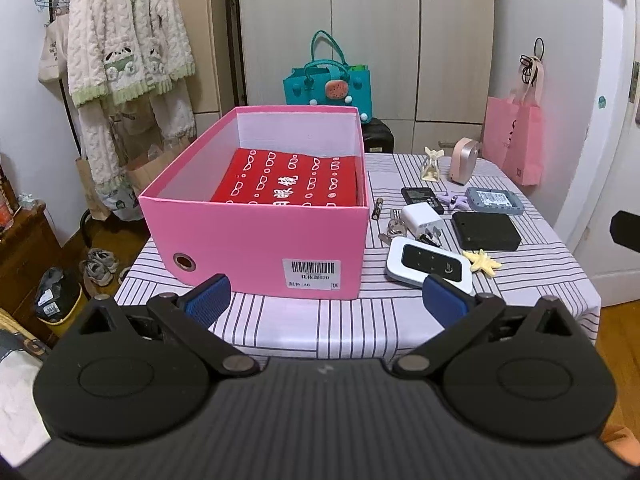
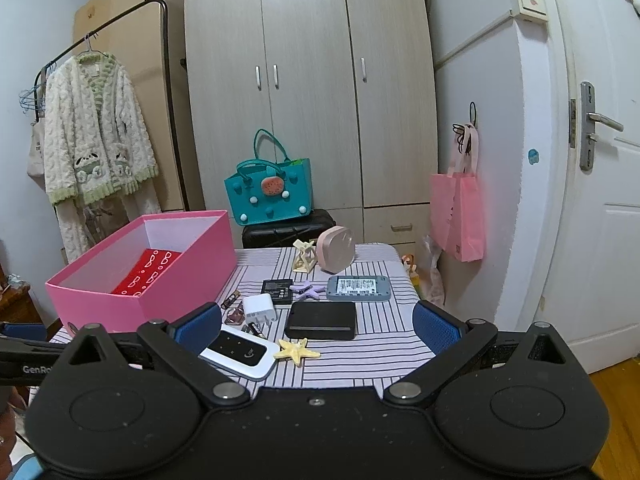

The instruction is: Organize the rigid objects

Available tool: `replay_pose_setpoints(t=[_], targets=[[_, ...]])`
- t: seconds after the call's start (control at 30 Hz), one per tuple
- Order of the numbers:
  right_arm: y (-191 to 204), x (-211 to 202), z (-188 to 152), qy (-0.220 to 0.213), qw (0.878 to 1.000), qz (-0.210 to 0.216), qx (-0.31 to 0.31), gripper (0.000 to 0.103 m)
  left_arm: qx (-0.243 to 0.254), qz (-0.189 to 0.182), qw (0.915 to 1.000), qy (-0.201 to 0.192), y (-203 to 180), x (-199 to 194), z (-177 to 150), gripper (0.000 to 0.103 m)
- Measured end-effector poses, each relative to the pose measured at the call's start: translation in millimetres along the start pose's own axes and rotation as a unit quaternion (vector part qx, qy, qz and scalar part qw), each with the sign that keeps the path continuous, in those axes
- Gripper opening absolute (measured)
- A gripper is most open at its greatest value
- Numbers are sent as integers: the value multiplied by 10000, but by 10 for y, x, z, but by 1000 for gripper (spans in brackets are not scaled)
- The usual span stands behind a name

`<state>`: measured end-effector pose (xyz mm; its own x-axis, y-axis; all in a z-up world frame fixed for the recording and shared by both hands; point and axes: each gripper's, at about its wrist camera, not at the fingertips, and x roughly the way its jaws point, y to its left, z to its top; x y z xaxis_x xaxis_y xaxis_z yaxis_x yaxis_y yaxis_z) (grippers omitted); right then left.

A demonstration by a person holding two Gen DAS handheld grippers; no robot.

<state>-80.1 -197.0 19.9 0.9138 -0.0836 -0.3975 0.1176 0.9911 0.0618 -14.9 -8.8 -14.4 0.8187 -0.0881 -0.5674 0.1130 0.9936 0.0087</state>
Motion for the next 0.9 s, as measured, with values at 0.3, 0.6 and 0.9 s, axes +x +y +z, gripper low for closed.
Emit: replay_pose_setpoints(t=[0.3, 0.6, 0.9], targets=[[53, 50, -62, 131, 9999, 36, -94, 103, 118, 28, 9997, 217, 42, 74, -22, 103], [128, 37, -76, 99, 9998, 64, -188, 103, 191, 28, 9996, 192, 82, 57, -36, 103], [164, 27, -90, 94, 9997, 19, -203, 103, 237, -44, 9996, 158, 115, 31, -59, 103]])
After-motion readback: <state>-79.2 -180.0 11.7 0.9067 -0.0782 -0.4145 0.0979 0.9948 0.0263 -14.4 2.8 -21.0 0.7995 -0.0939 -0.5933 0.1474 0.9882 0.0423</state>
